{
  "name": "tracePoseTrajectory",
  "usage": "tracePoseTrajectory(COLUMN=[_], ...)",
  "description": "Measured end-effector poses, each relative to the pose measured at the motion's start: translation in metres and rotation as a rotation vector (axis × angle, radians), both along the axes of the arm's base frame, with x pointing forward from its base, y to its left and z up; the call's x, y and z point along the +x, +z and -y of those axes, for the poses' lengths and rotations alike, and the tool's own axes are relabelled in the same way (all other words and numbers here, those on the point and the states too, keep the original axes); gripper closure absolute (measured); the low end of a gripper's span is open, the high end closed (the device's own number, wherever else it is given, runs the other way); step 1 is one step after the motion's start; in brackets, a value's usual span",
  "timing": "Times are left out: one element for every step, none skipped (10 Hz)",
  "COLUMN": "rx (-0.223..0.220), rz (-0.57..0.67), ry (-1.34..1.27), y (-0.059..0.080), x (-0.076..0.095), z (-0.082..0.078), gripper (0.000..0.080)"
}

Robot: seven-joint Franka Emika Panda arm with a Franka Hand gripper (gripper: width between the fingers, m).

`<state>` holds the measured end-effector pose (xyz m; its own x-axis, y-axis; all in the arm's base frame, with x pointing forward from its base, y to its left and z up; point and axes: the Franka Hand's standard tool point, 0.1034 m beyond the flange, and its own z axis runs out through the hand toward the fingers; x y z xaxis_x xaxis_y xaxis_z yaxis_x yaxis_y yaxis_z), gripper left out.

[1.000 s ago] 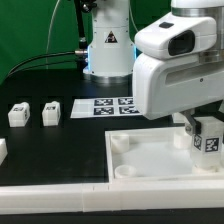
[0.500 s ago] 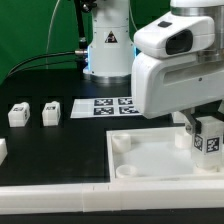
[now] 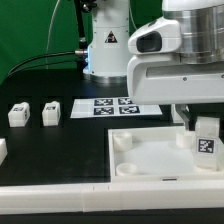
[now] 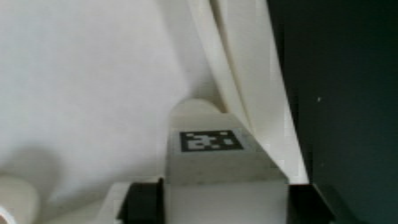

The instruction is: Assemble one leg

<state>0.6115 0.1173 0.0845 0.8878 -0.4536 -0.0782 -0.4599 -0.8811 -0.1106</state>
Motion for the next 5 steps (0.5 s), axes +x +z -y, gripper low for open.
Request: tracePoseTrajectory(rx=[-0.002, -0.005, -0.009, -0.013, -0.01], rz=[-0.01, -0.031, -0.048, -0.059, -0.069], ry=[-0.073, -0.227, -0.345, -0.433, -0.498], y=[0.0001, 0.0001, -0.0003, -0.0003, -0.0001], x=[0.0001, -0.0003, -0.0006, -0.0008, -0.0005], z=[-0.0004, -0.0023, -0.0034, -0.0047, -0.0051], gripper=[0.0502, 0.0502, 0.0502, 0.0502, 0.0502])
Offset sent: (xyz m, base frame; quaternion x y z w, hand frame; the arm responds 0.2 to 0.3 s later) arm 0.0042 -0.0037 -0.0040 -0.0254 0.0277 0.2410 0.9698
